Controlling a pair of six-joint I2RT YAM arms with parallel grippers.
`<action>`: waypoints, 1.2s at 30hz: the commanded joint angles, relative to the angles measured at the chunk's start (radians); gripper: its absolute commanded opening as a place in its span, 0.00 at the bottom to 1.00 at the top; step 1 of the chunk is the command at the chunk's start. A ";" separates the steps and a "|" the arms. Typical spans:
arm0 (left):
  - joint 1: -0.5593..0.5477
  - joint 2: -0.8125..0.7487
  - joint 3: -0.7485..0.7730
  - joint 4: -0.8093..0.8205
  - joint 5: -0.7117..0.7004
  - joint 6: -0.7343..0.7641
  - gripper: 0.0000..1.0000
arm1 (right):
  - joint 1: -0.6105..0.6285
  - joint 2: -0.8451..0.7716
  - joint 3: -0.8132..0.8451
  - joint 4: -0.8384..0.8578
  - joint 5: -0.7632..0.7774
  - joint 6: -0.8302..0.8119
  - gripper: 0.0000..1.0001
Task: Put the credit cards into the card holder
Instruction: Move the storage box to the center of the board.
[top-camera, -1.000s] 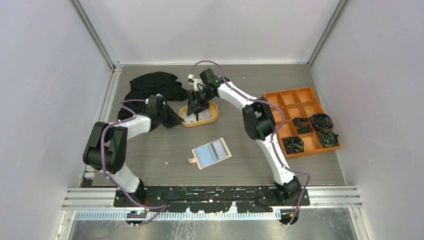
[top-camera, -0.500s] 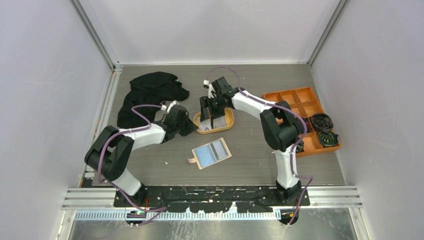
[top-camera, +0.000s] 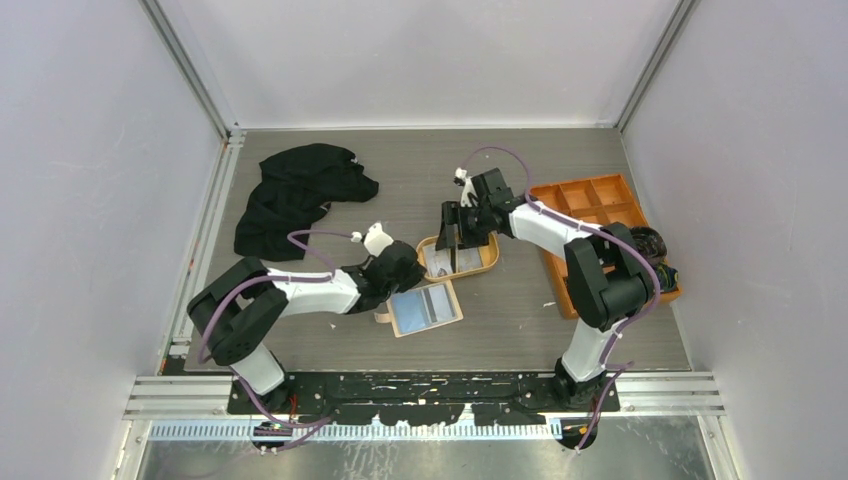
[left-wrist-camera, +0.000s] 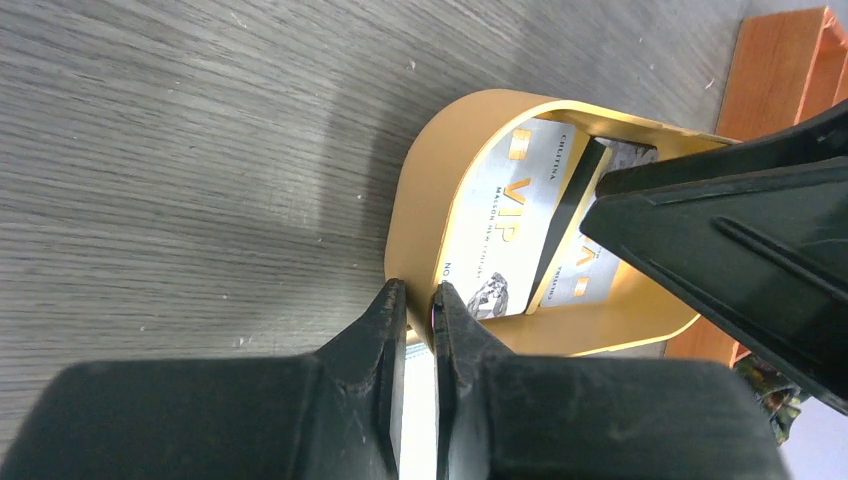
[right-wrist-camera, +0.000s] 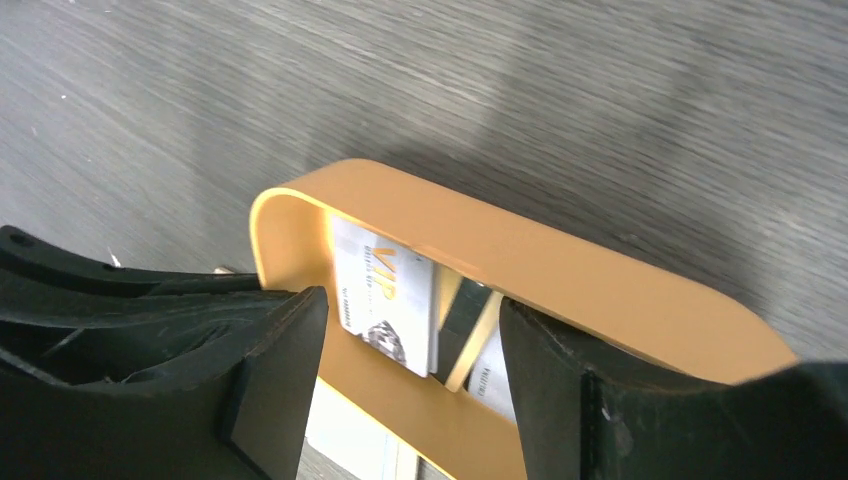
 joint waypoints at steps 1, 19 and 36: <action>-0.040 0.030 0.027 0.085 -0.115 -0.064 0.00 | -0.032 -0.017 -0.014 0.077 -0.009 0.021 0.69; -0.095 0.102 0.061 0.103 -0.147 -0.113 0.00 | -0.058 0.069 -0.082 0.227 -0.228 0.179 0.62; -0.096 0.144 0.114 0.070 -0.148 -0.126 0.00 | -0.119 0.021 -0.143 0.439 -0.455 0.315 0.40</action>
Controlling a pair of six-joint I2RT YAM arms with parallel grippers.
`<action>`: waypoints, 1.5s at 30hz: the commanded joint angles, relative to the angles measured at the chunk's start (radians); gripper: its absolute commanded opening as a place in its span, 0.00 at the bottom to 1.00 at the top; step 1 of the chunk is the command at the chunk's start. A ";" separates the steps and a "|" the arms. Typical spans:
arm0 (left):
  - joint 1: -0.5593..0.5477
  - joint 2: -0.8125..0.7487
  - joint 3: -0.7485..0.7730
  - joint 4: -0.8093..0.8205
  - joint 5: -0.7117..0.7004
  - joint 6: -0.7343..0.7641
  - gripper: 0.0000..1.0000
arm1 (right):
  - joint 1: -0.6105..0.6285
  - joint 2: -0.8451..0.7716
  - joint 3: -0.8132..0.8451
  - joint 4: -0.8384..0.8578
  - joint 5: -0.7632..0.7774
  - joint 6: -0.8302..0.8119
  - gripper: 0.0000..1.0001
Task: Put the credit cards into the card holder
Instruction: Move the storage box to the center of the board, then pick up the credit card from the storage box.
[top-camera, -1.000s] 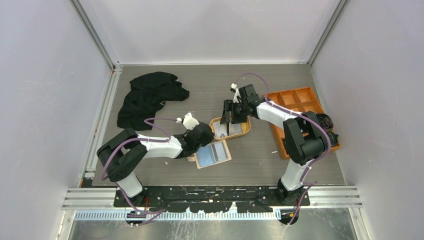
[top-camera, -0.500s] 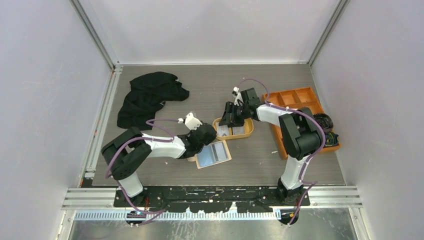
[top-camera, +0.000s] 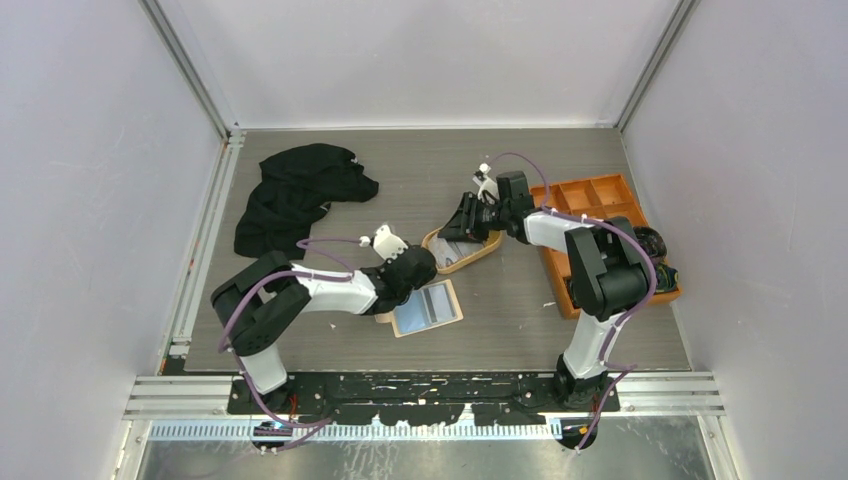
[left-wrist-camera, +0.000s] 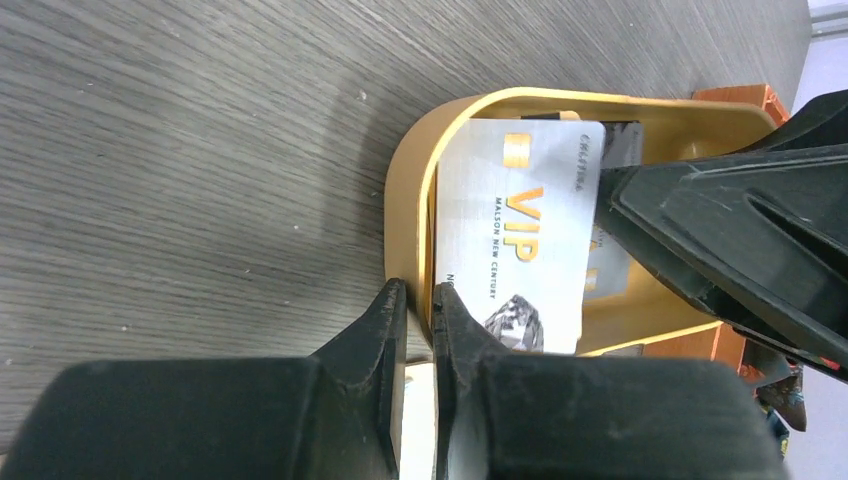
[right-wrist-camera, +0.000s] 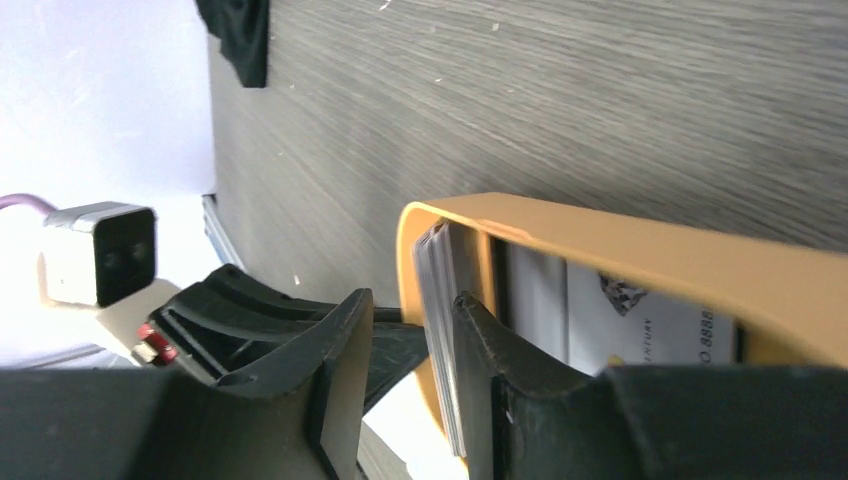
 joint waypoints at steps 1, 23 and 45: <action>-0.015 0.030 0.043 0.006 0.037 -0.005 0.00 | 0.022 -0.025 0.014 0.022 -0.106 0.027 0.39; 0.017 0.063 0.135 -0.069 0.036 0.037 0.00 | 0.020 0.053 0.186 -0.425 0.153 -0.241 0.45; 0.027 -0.086 0.076 -0.056 0.028 0.152 0.34 | -0.118 0.092 0.221 -0.471 -0.093 -0.233 0.41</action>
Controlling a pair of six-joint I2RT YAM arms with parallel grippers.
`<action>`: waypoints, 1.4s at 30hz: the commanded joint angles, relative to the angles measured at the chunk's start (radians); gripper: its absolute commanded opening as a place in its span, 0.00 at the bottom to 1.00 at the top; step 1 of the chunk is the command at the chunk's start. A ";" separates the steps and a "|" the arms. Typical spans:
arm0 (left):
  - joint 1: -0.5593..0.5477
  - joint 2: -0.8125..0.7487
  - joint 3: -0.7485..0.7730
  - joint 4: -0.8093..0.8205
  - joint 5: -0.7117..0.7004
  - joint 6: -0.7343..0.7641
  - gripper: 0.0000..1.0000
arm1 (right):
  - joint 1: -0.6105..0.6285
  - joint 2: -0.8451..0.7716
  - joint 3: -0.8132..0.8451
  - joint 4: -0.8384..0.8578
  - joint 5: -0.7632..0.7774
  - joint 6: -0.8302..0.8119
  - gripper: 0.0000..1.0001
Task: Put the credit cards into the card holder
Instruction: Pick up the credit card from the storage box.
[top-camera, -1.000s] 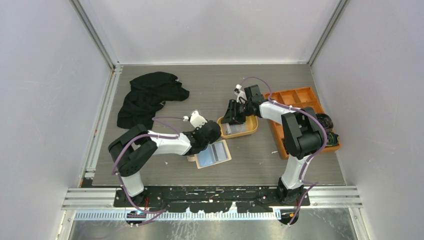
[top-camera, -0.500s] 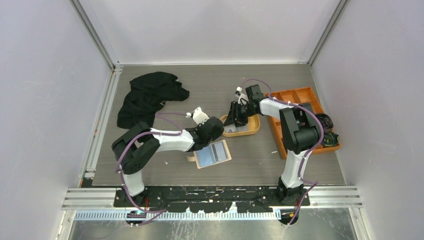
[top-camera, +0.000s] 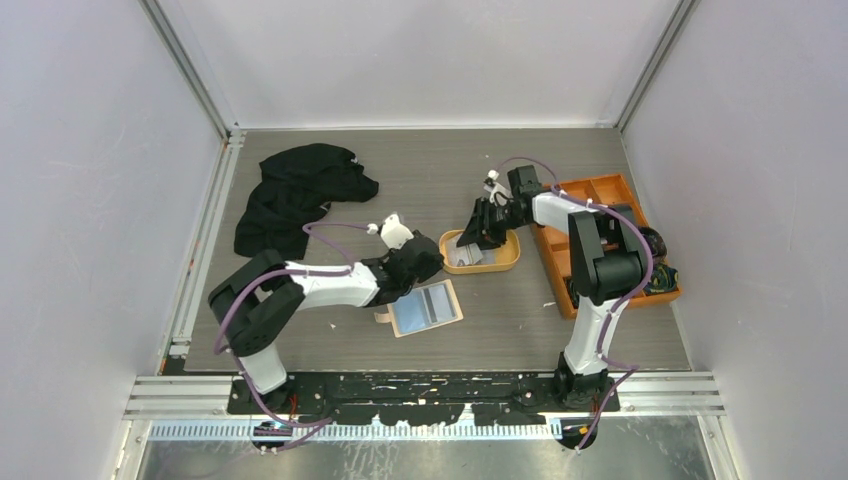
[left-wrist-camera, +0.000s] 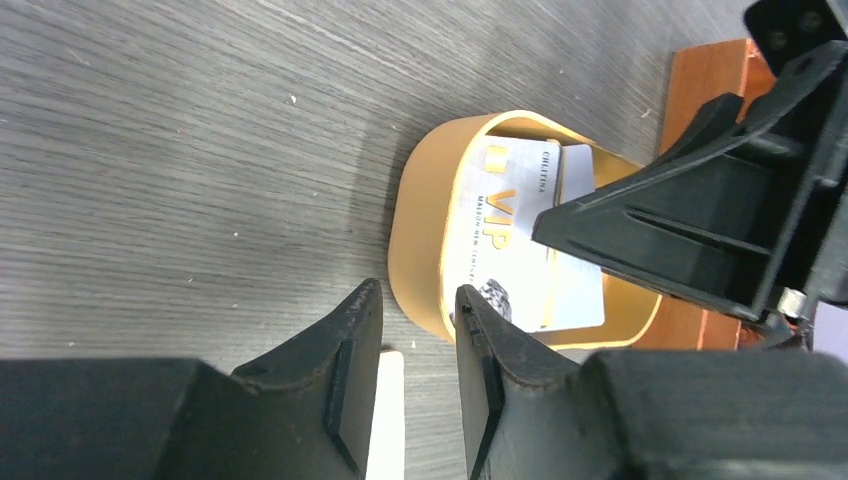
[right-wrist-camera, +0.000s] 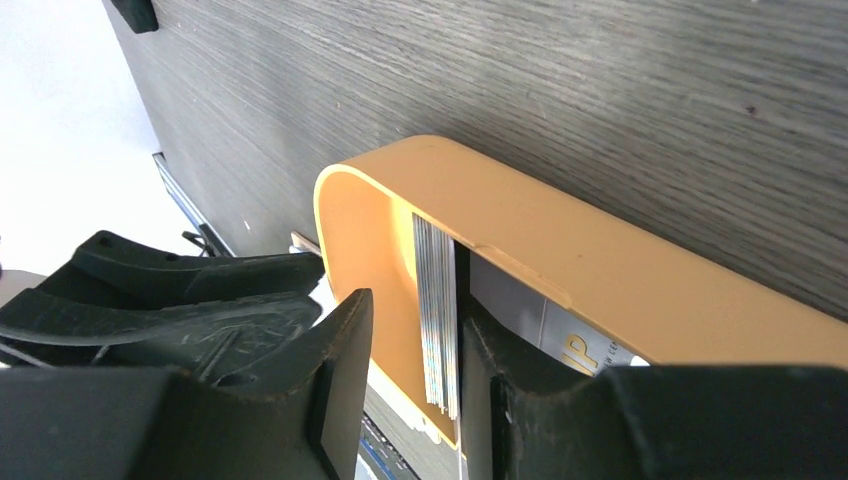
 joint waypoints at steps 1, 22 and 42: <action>0.006 -0.125 -0.041 0.024 -0.035 0.078 0.34 | -0.017 -0.015 0.043 -0.011 -0.054 -0.017 0.40; 0.007 -0.511 -0.412 0.286 0.261 0.413 0.34 | -0.079 -0.049 0.033 -0.088 0.015 -0.070 0.17; 0.006 -0.643 -0.711 0.900 0.555 0.399 0.70 | -0.144 -0.378 -0.049 -0.153 -0.214 -0.257 0.01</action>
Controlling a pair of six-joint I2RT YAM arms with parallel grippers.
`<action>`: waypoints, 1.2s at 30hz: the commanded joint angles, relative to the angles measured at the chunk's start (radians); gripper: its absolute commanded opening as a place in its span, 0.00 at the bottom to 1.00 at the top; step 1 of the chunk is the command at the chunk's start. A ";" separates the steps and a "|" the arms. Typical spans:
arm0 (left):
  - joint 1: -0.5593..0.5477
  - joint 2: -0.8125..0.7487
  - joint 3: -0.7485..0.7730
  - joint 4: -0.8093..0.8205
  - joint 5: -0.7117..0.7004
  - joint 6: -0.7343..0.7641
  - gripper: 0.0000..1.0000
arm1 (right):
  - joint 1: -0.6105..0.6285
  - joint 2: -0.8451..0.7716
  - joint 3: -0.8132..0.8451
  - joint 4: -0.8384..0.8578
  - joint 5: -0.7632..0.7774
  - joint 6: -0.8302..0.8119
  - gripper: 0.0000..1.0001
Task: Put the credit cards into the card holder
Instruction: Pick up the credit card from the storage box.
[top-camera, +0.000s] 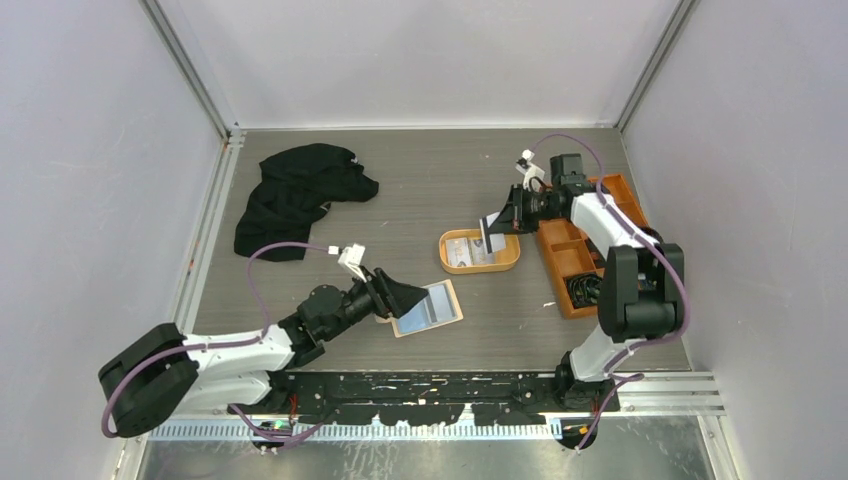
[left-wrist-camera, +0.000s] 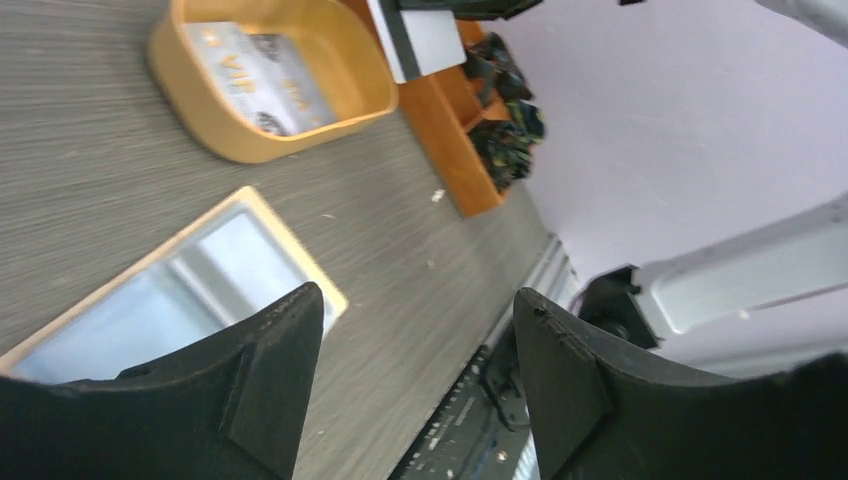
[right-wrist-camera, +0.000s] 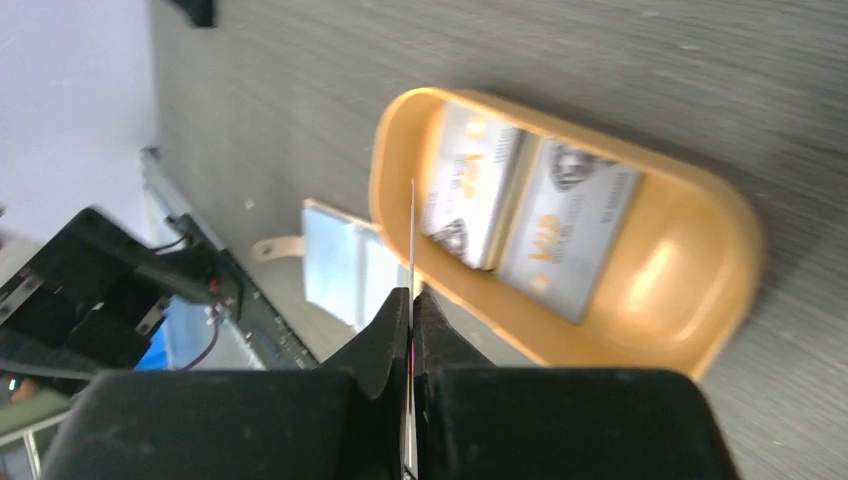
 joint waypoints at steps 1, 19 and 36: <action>0.001 0.076 0.006 0.324 0.174 0.012 0.70 | 0.004 -0.147 -0.037 0.017 -0.276 -0.035 0.01; -0.048 0.348 0.112 0.667 0.213 0.126 0.66 | 0.282 -0.372 -0.206 0.366 -0.509 0.195 0.01; -0.047 0.384 0.169 0.667 0.225 0.058 0.23 | 0.295 -0.396 -0.214 0.326 -0.483 0.127 0.01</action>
